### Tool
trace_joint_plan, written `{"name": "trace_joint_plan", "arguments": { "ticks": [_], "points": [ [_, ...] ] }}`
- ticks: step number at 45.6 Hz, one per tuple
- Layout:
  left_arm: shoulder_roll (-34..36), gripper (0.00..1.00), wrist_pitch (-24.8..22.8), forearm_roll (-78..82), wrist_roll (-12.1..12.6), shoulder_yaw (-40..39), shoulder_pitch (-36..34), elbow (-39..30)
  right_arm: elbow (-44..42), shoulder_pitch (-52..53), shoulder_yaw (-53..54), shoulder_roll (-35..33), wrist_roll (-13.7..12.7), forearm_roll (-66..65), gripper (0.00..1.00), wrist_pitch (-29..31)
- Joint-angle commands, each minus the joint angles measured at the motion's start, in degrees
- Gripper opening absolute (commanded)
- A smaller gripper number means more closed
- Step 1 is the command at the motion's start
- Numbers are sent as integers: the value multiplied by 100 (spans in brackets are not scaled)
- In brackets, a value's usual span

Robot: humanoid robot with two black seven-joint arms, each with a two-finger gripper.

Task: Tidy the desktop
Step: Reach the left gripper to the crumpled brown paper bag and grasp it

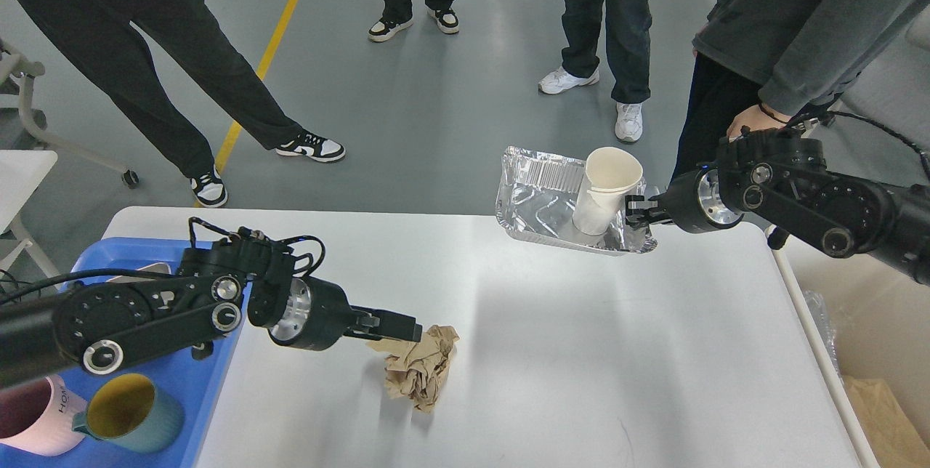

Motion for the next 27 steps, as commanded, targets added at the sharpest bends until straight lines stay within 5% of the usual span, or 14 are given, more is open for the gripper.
{"name": "trace_joint_plan", "arguments": {
  "ticks": [1, 27],
  "points": [
    [-270, 92, 2, 155, 160, 5, 145, 268, 0, -27, 5, -66, 13, -1, 0, -1],
    [-1404, 92, 169, 559, 275, -4, 602, 1481, 9, -88, 32, -74, 13, -1, 0, -19]
  ]
}}
